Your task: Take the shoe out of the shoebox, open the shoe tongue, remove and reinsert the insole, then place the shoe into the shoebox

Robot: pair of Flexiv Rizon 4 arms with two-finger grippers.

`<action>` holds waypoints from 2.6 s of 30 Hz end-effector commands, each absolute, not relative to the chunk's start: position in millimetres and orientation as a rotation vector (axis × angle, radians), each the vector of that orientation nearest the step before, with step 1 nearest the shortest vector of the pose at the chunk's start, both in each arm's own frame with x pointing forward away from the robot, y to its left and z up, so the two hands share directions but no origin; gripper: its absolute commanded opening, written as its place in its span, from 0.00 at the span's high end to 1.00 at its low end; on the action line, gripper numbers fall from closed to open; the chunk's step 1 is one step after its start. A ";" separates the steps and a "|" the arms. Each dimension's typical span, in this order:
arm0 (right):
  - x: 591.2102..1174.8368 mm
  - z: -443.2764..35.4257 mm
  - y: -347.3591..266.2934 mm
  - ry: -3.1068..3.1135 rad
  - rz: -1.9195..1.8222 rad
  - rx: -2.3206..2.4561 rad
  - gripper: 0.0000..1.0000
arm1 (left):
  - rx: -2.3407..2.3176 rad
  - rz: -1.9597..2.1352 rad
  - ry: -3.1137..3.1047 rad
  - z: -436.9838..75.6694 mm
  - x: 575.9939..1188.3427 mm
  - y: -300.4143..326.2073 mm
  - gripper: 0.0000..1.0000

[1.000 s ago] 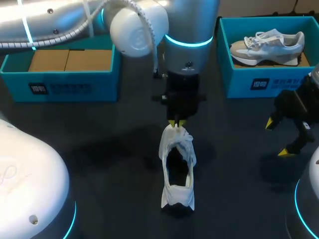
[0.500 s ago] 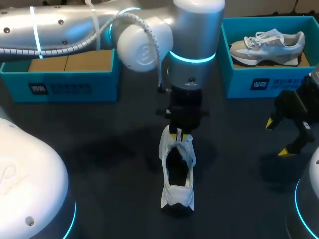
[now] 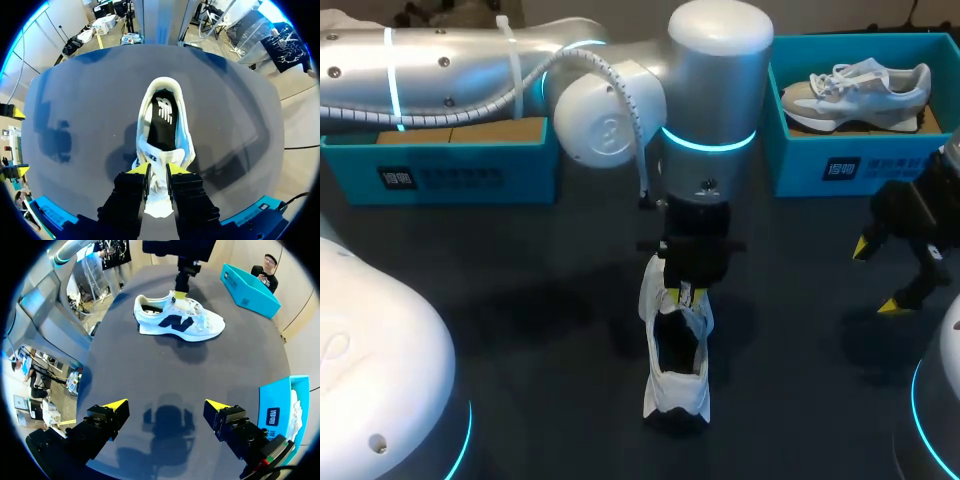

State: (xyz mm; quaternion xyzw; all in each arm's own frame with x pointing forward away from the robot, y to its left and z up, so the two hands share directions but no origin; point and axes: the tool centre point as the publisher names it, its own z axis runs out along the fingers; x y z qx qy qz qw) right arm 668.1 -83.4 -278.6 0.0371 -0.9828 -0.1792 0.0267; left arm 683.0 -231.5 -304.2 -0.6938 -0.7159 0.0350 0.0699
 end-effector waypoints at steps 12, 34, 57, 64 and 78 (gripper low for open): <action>668.3 -279.5 -82.7 -3.037 -0.549 0.114 0.00 | -2.041 0.091 -2.128 -335.5 689.5 -237.1 0.79; 668.3 -279.5 -82.7 -3.037 -0.549 0.114 0.00 | -2.115 0.093 -2.138 -325.4 653.4 -226.3 0.81; 668.3 -279.5 -82.7 -3.037 -0.549 0.114 0.00 | -2.021 0.062 -2.209 -282.2 634.2 -199.6 0.53; 668.3 -279.5 -82.7 -3.037 -0.549 0.114 0.00 | -1.655 0.164 -2.387 -268.1 630.1 -188.0 0.00; 668.3 -279.5 -82.7 -3.037 -0.549 0.114 0.00 | -1.529 0.156 -2.471 -265.6 629.7 -183.7 0.00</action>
